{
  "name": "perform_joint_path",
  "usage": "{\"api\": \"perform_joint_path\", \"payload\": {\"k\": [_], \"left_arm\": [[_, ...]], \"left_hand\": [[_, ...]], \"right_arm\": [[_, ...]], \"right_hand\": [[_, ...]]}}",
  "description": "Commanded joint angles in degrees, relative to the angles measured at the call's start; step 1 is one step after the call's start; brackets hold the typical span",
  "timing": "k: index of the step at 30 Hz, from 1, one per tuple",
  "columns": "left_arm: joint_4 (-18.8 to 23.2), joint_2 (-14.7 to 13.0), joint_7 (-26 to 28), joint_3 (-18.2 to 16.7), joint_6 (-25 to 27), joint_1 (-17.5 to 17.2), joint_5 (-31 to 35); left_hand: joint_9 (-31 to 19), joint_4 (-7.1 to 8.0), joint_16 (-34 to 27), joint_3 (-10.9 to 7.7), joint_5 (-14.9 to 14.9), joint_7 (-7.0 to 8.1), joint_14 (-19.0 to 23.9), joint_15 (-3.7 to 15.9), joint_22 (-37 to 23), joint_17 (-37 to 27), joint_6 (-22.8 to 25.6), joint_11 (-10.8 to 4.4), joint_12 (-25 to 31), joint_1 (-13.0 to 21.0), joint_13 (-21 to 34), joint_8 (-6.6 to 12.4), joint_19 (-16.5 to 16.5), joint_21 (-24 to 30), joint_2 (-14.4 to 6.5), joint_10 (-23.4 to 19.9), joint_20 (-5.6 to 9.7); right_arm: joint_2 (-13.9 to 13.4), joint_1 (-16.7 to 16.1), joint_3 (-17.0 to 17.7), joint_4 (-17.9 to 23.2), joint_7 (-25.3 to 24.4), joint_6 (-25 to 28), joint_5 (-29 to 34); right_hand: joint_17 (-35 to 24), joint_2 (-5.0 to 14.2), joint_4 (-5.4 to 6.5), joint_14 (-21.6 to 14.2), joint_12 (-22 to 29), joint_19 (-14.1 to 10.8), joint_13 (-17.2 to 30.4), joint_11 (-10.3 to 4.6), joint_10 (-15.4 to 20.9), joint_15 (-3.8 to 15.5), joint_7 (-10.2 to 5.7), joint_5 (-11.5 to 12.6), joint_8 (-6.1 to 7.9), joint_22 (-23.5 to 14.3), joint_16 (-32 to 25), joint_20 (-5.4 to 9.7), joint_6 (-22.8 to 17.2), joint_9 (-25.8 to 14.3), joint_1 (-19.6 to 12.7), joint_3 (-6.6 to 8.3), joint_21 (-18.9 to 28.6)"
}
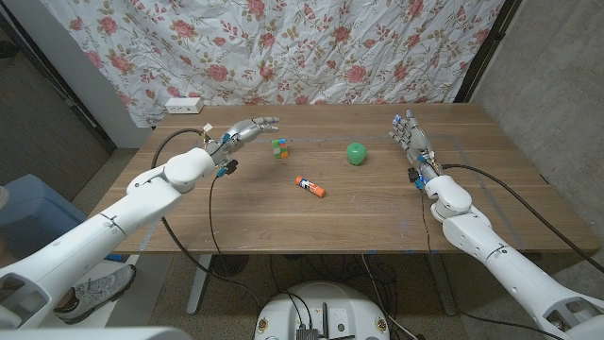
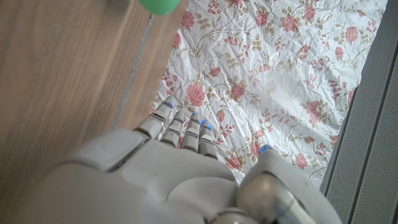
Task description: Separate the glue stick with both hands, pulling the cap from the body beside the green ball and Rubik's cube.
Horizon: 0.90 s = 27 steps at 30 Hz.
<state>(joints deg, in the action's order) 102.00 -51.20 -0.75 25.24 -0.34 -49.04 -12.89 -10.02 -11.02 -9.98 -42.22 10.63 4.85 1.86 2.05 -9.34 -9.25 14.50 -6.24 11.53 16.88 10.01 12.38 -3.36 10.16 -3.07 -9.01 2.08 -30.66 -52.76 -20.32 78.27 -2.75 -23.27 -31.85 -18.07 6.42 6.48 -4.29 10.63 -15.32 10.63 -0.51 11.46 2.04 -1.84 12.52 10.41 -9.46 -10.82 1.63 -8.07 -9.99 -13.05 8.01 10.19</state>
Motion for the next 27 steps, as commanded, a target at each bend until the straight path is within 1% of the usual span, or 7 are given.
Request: {"api": "perform_joint_path", "payload": {"k": [1,13,17,20,22,24,27], "left_arm": [[4.84,-3.37,-1.51,1.47,4.11,1.64,7.7],[6.29,-4.65,-6.79,4.08,5.51,4.72,13.39],[7.49,-5.62,-9.79,5.92,6.53,6.79,17.62],[7.92,-5.52,-10.51,6.2,6.91,7.03,18.69],[8.58,-6.05,-11.56,7.34,7.0,7.98,21.87],[8.99,-5.88,-11.37,7.46,7.4,7.86,23.16],[9.47,-5.76,-12.07,8.26,7.76,8.42,25.88]], "left_hand": [[-0.09,-0.3,-0.12,-0.02,0.33,0.55,0.34,2.76,-0.11,-0.3,1.64,-0.77,0.39,1.69,0.13,0.74,0.68,-0.02,0.79,-1.43,2.58],[-0.12,-0.24,-0.15,-0.19,0.46,1.65,0.62,3.23,-0.12,-0.32,4.3,-1.74,0.79,5.23,0.2,1.27,0.91,0.09,2.36,-4.42,1.91],[-0.12,-0.25,-0.15,-0.15,0.46,1.82,0.58,3.3,-0.12,-0.32,4.51,-2.26,0.89,5.85,0.21,1.26,0.95,0.11,2.85,-5.12,1.9],[-0.12,-0.25,-0.18,-0.11,0.46,1.87,0.62,3.34,-0.12,-0.33,4.71,-2.47,0.99,6.33,0.23,1.27,0.97,0.12,3.23,-5.7,1.78],[-0.13,-0.25,-0.2,-0.09,0.47,1.93,0.66,3.42,-0.11,-0.33,4.78,-2.6,1.08,6.69,0.23,1.25,0.98,0.13,3.49,-6.21,1.73],[-0.13,-0.23,-0.3,-0.05,0.47,1.79,0.95,3.72,-0.11,-0.32,5.16,-2.77,1.05,7.31,0.24,1.32,0.42,0.35,3.92,-6.62,1.44],[-0.13,-0.21,-0.33,-0.01,0.47,1.7,1.14,3.81,-0.1,-0.32,5.18,-2.72,0.89,8.08,0.25,1.22,0.12,0.41,4.38,-6.74,0.35]], "right_arm": [[0.79,0.56,0.12,-1.8,1.34,-1.7,-0.62],[1.37,0.7,0.04,-3.46,2.18,-3.78,-0.44],[1.2,0.47,0.22,-3.2,2.76,-4.34,-0.75],[0.99,0.26,0.38,-2.85,2.63,-4.44,-0.67],[0.88,0.05,0.48,-2.58,2.55,-4.35,-0.77],[0.78,-0.27,0.61,-2.23,2.39,-4.35,-0.84],[0.68,-0.7,0.76,-1.75,2.18,-4.17,-1.04]], "right_hand": [[0.08,0.63,-0.19,-0.18,0.25,0.01,0.12,-0.02,-0.18,0.37,0.37,0.21,0.31,-0.11,-0.3,0.02,-0.33,-0.14,-0.14,0.15,0.2],[0.53,0.77,-0.54,-0.36,0.27,-0.13,0.09,-0.12,-0.17,0.16,0.28,0.24,0.45,-0.1,-0.37,-0.02,-0.73,-0.14,-0.36,0.49,0.33],[0.67,0.73,-0.66,-0.36,0.29,-0.12,0.08,-0.12,-0.12,0.27,0.27,0.23,0.46,-0.1,-0.38,0.0,-0.78,-0.14,-0.4,0.55,0.35],[0.73,0.71,-0.7,-0.37,0.3,-0.1,0.08,-0.14,-0.09,0.28,0.24,0.22,0.46,-0.1,-0.39,-0.03,-0.79,-0.14,-0.4,0.57,0.35],[0.78,0.71,-0.74,-0.33,0.31,-0.07,0.08,-0.07,-0.08,0.34,0.25,0.21,0.46,-0.1,-0.38,0.0,-0.81,-0.14,-0.41,0.6,0.34],[0.83,0.71,-0.77,-0.34,0.33,-0.07,0.08,-0.05,-0.02,0.32,0.28,0.21,0.47,-0.1,-0.38,0.02,-0.84,-0.14,-0.41,0.63,0.35],[0.9,0.73,-0.81,-0.33,0.32,-0.05,0.07,-0.04,-0.03,0.3,0.29,0.2,0.46,-0.1,-0.39,0.03,-0.84,-0.14,-0.41,0.67,0.35]]}}
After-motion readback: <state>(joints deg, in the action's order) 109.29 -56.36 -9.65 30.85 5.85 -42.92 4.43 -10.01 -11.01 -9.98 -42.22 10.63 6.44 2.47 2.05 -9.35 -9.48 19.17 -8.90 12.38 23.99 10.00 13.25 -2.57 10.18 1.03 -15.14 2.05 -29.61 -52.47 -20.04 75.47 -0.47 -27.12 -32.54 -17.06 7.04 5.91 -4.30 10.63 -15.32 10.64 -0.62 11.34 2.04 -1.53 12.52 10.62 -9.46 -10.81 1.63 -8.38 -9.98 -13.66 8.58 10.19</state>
